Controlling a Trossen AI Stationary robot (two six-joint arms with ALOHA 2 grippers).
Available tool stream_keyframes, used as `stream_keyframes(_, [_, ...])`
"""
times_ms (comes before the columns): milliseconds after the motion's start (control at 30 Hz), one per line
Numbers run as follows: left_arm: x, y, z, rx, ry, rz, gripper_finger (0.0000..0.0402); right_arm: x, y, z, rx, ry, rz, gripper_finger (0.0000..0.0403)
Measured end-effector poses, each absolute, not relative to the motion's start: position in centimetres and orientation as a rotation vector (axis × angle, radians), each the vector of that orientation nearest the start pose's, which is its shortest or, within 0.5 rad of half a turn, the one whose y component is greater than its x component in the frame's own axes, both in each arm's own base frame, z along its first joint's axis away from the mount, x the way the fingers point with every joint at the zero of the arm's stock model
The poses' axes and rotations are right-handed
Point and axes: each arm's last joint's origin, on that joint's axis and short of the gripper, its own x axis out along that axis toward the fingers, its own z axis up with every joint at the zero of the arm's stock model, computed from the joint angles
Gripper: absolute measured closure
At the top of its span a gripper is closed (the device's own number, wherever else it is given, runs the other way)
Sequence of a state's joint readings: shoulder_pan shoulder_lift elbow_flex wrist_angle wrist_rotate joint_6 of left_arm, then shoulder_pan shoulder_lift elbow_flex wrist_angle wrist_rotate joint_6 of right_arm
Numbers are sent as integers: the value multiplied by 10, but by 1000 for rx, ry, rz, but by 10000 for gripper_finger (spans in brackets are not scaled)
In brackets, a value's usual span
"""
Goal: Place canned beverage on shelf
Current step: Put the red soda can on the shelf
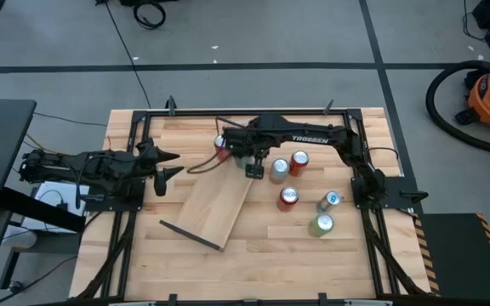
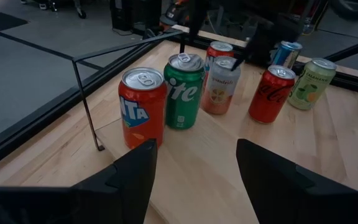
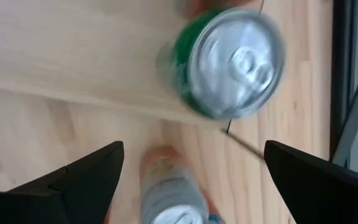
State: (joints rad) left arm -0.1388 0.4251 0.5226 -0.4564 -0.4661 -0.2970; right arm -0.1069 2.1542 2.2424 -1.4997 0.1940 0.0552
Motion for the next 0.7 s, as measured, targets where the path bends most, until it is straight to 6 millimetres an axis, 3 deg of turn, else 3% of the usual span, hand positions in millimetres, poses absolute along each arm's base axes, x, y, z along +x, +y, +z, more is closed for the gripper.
stream_keyframes(233, [106, -2, 263, -187, 296, 373, 170, 414, -26, 309, -61, 1448, -277, 4])
stream_keyframes(567, [105, -2, 259, -211, 329, 356, 170, 413, -33, 304, -32, 1463, -356, 5])
stream_keyframes(700, [104, -2, 257, -231, 355, 366, 170, 401, -26, 303, -48, 1486, -392, 5])
